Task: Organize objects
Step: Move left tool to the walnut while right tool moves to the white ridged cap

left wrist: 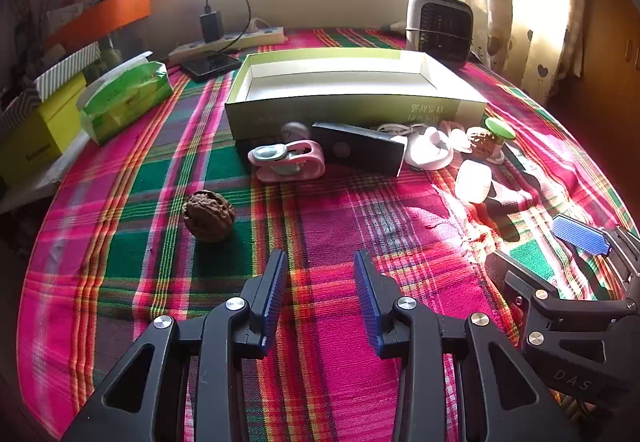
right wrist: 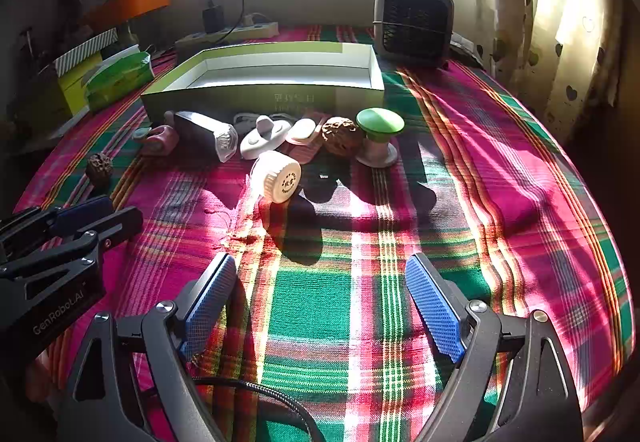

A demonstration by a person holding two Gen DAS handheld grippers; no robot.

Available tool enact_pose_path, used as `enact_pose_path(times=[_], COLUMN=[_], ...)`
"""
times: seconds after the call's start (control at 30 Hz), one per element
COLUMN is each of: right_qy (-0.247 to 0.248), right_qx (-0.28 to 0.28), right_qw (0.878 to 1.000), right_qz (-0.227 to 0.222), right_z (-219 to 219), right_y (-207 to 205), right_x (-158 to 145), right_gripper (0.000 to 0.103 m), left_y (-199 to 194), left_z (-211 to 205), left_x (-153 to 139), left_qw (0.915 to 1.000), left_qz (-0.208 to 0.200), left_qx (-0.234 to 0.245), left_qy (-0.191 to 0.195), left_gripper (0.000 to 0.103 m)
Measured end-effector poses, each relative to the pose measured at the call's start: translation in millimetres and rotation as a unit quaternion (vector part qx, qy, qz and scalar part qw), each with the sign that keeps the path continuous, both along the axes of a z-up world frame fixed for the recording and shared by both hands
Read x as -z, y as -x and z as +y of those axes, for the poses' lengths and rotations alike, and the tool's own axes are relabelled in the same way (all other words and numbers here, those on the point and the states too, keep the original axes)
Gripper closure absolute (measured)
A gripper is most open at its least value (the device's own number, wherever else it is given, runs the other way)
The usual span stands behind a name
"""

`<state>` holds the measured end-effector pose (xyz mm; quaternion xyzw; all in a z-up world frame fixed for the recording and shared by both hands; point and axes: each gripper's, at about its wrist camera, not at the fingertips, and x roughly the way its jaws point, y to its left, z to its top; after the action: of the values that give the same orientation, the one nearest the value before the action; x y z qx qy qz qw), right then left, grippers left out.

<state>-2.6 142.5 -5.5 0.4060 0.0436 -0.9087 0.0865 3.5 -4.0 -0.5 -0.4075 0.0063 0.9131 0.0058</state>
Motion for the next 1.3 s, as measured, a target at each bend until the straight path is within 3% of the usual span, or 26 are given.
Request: enact_pose_path(times=[0.6, 0.93, 1.1, 1.3], right_qy=[0.0, 0.022, 0.025, 0.029], right_qx=[0.0, -0.007, -0.024, -0.026], right_qw=[1.0, 1.0, 0.999, 0.999], right_qz=[-0.001, -0.007, -0.006, -0.004], right_z=[-0.5, 0.7, -8.2, -13.6], right_y=[0.2, 4.8, 11.2, 19.7], right_x=[0.0, -1.5, -4.0, -4.2], right_gripper=[0.016, 0.017, 0.022, 0.023], left_y=[-1.7, -10.6, -17.9, -13.0], left_z=[-1.8, -28.6, -40.5, -59.4], left_x=[-0.6, -3.3, -14.4, -14.6], left_qw=[1.0, 0.9995, 0.9991, 0.998], left_qz=[-0.003, -0.009, 0.015, 0.016], left_qx=[0.001, -0.012, -0.004, -0.014], left_qy=[-0.001, -0.028, -0.039, -0.059], left_gripper=[0.07, 0.07, 0.07, 0.07])
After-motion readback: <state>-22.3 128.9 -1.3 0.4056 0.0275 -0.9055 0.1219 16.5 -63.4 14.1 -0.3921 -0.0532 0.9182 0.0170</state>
